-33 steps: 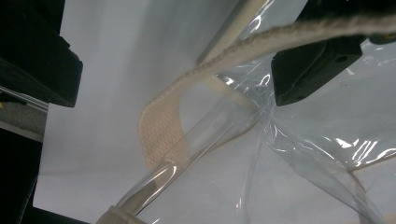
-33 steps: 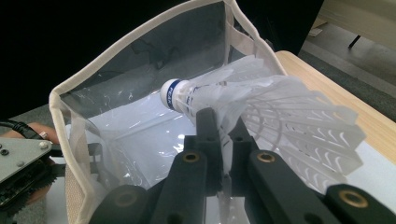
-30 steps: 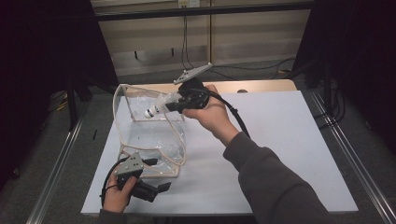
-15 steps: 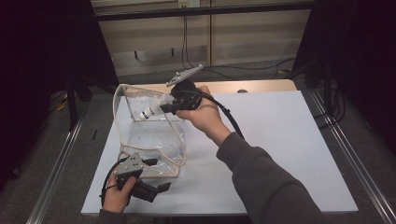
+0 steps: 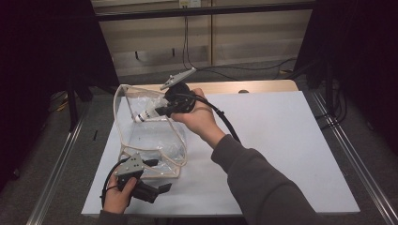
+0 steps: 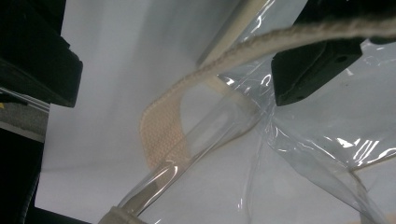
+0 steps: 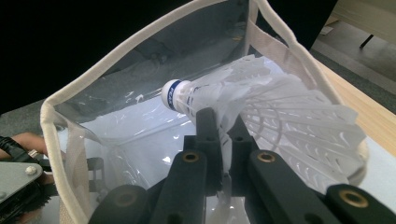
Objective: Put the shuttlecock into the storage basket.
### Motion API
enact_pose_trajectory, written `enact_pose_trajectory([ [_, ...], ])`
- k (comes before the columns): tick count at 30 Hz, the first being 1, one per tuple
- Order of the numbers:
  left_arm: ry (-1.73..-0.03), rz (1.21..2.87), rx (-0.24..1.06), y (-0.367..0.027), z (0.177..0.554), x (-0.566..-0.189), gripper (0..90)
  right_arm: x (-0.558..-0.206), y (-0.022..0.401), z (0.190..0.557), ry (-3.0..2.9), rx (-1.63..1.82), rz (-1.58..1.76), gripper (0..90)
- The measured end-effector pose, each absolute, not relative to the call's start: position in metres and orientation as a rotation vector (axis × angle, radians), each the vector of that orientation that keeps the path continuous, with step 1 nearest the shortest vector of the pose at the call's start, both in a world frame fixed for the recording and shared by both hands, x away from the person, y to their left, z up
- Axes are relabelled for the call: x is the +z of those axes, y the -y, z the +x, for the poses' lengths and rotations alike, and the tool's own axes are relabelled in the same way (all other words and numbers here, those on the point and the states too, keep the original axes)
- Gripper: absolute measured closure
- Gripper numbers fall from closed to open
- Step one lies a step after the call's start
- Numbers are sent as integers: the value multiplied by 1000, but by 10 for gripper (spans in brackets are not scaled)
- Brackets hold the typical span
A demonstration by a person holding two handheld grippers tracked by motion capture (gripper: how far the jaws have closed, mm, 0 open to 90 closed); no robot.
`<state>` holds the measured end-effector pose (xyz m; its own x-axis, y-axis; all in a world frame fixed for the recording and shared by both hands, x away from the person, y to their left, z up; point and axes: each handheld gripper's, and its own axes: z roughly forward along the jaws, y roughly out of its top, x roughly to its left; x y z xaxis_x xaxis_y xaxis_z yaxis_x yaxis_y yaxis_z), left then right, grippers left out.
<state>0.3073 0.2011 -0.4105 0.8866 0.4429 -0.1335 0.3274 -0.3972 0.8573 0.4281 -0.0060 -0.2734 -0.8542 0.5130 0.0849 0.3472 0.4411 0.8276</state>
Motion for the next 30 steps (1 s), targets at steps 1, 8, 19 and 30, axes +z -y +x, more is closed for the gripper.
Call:
enact_pose_trajectory([
  [1,-559,2018,140,-201,307,-410,20,-274,5,428,-2511,1374,756,882],
  [8,-558,2019,140,-201,307,-410,19,-275,-2,427,-2525,1365,737,882],
  [19,-556,2022,136,-201,308,-410,19,-278,-12,430,-2532,1366,731,882],
  [30,-553,2020,136,-201,308,-411,19,-282,-19,434,-2541,1350,731,882],
])
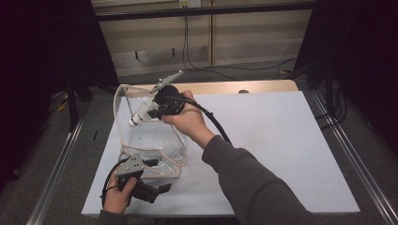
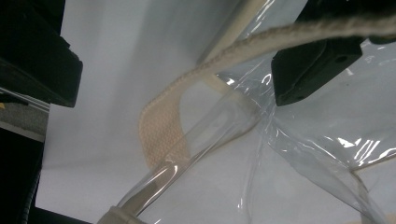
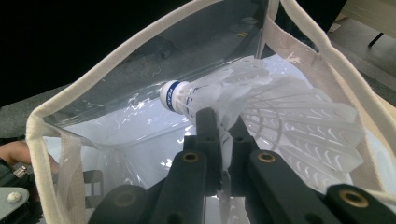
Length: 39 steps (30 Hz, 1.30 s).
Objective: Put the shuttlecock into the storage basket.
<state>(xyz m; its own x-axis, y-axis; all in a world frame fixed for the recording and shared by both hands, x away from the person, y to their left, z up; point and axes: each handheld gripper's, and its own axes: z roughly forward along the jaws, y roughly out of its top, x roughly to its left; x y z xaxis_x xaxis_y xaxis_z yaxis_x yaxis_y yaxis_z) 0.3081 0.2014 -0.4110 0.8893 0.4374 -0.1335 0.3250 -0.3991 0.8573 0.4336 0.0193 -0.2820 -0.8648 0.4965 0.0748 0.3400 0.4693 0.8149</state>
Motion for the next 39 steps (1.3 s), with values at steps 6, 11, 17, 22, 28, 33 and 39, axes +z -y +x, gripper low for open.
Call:
enact_pose_trajectory([
  [6,-553,2017,134,-202,308,-411,19,-283,-23,435,-2547,1354,728,882],
  [11,-553,2019,133,-202,308,-411,19,-285,-26,437,-2545,1347,737,881],
  [17,-554,2017,131,-202,308,-411,19,-289,-29,438,-2553,1352,738,881],
  [22,-552,2017,131,-202,309,-411,19,-291,-32,438,-2560,1347,731,881],
  [28,-553,2018,132,-202,308,-411,19,-292,-35,438,-2560,1357,739,880],
  [33,-553,2018,133,-202,308,-411,19,-293,-39,437,-2559,1360,734,880],
  [39,-554,2017,131,-202,308,-411,19,-295,-41,438,-2562,1362,741,880],
])
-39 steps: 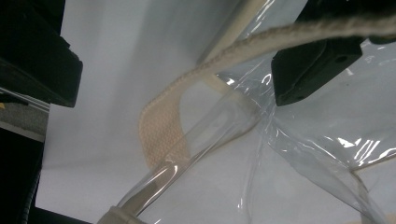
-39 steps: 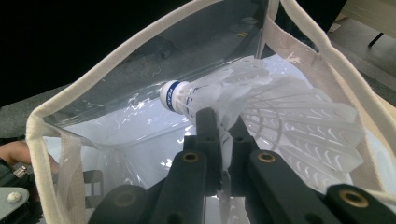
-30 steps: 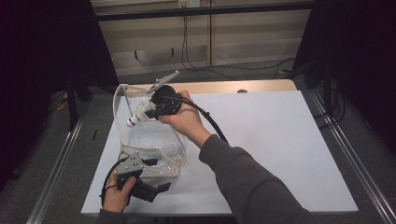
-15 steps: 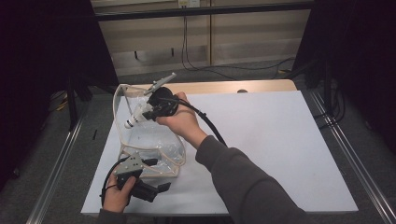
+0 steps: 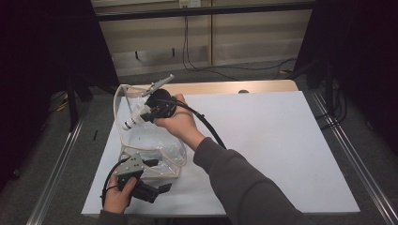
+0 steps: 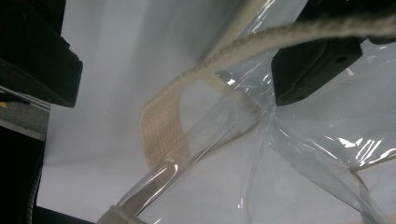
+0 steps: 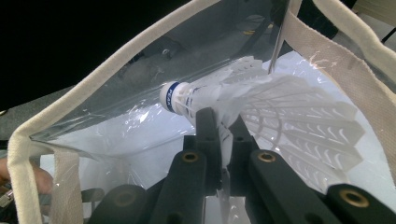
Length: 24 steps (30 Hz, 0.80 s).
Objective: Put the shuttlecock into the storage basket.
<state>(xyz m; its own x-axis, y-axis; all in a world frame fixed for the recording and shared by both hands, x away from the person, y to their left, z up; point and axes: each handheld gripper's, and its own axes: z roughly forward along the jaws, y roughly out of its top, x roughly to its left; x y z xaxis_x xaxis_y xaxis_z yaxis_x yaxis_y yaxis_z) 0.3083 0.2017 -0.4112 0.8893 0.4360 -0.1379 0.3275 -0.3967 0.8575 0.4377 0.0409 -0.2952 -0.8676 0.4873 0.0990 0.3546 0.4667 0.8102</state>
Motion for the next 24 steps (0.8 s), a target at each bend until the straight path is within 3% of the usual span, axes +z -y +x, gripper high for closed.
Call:
enact_pose_trajectory([
  [24,-553,2018,135,-201,308,-411,19,-305,-55,431,-2605,1313,719,879],
])
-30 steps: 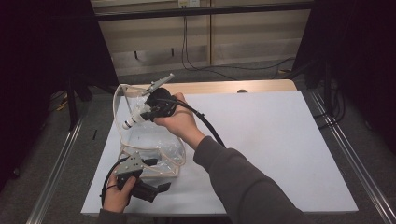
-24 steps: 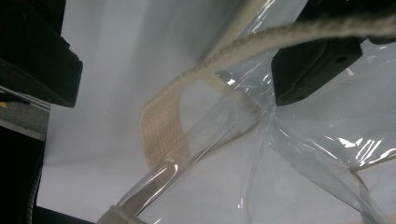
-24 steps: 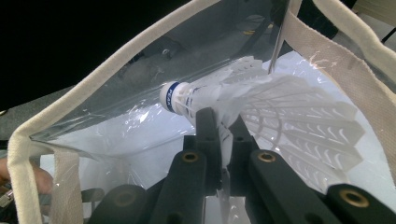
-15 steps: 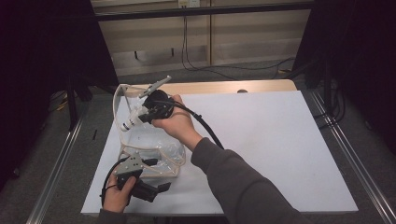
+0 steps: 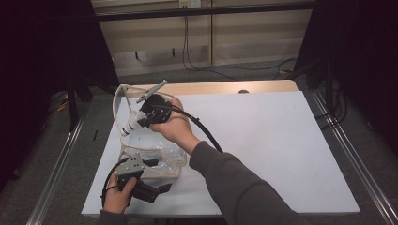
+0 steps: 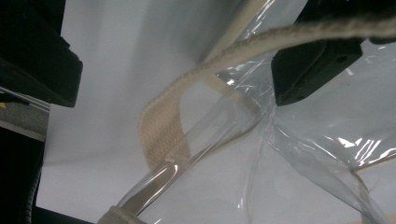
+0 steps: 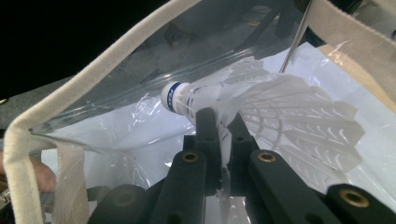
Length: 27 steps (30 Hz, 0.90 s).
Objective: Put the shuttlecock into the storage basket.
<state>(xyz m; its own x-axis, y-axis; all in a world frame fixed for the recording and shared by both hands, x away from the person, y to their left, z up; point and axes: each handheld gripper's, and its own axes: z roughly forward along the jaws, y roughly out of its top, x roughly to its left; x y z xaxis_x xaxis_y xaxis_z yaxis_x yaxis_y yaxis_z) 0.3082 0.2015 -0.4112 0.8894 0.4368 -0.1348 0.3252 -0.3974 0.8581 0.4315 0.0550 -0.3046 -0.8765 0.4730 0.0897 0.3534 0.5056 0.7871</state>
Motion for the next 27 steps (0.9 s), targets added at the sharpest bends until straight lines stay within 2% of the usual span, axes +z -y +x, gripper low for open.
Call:
enact_pose_trajectory([
  [27,-549,2023,145,-201,308,-411,19,-307,-59,428,-2608,1316,742,877],
])
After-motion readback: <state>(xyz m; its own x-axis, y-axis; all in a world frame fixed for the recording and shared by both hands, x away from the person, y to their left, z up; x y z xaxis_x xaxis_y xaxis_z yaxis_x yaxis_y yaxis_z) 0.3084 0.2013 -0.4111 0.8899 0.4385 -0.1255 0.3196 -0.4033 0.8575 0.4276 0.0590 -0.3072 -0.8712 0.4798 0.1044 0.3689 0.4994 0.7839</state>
